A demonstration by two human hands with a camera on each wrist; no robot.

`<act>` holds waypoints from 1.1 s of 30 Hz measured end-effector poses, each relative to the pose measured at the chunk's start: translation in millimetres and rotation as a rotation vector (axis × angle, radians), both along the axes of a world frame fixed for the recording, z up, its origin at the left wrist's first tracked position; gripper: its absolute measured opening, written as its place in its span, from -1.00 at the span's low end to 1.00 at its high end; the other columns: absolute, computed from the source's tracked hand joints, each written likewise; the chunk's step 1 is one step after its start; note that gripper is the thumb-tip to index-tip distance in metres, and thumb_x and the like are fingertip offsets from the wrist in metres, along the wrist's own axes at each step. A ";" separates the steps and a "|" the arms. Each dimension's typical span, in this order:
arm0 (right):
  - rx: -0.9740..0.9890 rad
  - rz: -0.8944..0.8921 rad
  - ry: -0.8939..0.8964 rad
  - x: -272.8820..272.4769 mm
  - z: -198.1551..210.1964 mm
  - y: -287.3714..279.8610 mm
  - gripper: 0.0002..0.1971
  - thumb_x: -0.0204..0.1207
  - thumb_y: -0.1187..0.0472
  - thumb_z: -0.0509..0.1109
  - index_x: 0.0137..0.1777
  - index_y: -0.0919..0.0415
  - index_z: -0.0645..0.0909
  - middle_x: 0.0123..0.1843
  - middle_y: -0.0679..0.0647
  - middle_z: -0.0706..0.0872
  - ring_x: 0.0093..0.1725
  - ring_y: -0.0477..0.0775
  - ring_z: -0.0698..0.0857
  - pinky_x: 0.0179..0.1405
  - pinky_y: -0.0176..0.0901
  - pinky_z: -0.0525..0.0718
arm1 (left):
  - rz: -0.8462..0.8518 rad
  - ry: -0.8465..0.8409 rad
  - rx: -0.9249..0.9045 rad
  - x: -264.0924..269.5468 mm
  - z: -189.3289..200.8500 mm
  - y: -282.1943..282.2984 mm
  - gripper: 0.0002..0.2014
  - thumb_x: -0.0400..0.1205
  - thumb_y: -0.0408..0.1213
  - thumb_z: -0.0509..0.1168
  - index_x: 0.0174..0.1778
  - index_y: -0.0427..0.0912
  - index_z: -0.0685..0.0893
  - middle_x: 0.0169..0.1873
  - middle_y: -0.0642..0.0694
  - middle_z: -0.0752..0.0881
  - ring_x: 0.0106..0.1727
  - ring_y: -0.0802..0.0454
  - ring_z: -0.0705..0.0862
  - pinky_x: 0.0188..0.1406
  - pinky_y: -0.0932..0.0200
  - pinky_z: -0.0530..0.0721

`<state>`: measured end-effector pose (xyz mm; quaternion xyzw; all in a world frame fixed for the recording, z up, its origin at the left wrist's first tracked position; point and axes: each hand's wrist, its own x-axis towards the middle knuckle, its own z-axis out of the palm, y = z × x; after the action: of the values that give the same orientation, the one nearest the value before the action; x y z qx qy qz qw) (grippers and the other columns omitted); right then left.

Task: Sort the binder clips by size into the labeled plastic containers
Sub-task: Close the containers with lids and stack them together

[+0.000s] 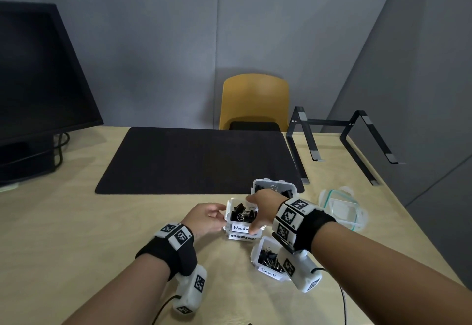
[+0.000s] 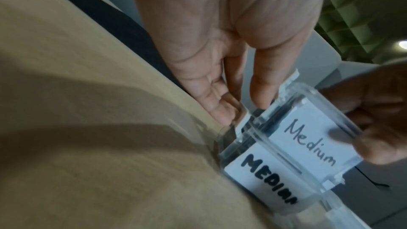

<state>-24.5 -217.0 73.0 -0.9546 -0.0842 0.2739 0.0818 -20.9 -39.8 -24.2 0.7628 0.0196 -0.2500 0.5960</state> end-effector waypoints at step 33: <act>0.115 -0.099 -0.049 -2.6 -10.8 -6.7 -0.23 0.27 0.13 0.63 0.49 0.15 0.42 0.42 0.06 0.60 0.40 0.09 0.56 0.39 -0.02 0.55 | 0.101 0.022 0.111 1.0 0.4 -12.7 -0.78 0.63 -0.49 0.21 0.15 -0.26 0.64 -0.37 -0.16 0.64 -0.40 0.02 0.61 -0.31 0.23 0.72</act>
<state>-27.2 -223.6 62.2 -0.9577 -0.0544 0.2409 0.1477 -19.9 -52.5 -23.8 0.7900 0.0783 -0.2264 0.5644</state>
